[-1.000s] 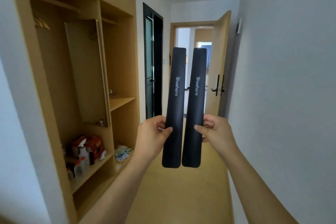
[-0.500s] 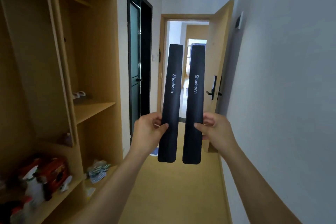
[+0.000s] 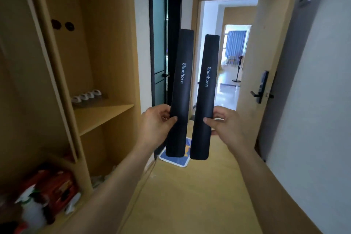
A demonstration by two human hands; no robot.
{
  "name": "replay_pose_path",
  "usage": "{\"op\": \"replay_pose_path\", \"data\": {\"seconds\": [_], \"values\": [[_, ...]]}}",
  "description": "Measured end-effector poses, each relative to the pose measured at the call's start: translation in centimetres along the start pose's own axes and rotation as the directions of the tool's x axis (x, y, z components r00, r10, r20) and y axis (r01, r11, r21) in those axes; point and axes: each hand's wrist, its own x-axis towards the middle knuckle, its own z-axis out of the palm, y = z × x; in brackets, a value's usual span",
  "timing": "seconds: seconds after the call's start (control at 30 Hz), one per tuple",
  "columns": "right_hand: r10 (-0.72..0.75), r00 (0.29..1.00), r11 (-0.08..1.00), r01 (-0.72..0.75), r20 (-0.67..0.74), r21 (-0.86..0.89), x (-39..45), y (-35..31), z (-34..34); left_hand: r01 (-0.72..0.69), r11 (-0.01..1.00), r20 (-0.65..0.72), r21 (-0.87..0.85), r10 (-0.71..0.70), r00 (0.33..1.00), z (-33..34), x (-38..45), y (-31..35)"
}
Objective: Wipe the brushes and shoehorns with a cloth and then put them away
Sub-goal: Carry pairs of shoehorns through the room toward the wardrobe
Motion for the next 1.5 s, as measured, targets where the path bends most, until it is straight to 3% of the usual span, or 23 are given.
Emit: {"op": "replay_pose_path", "data": {"seconds": [0.3,0.53,1.03,1.27,1.5], "values": [[-0.104,0.965,0.994,0.091,0.241,0.063,20.9,6.7,6.0,0.095,0.990,-0.190,0.101,-0.074,0.979,2.1,14.9,-6.9],[-0.165,0.907,0.985,0.128,0.388,0.118,31.5,9.7,14.1,0.186,0.971,-0.344,0.149,-0.126,0.931,0.2,22.3,-13.5],[-0.175,0.867,0.985,0.149,0.466,0.091,51.8,13.0,33.9,0.233,0.965,-0.440,0.120,-0.159,0.884,-8.2,41.8,-31.3],[-0.204,0.835,0.975,0.124,0.511,0.185,57.2,14.4,43.6,0.339,0.935,-0.511,0.100,-0.244,0.824,-13.4,45.9,-38.2],[-0.259,0.755,0.956,0.111,0.602,0.271,63.0,14.1,53.9,0.399,0.910,-0.620,0.112,-0.250,0.744,-18.2,48.8,-42.5]]}}
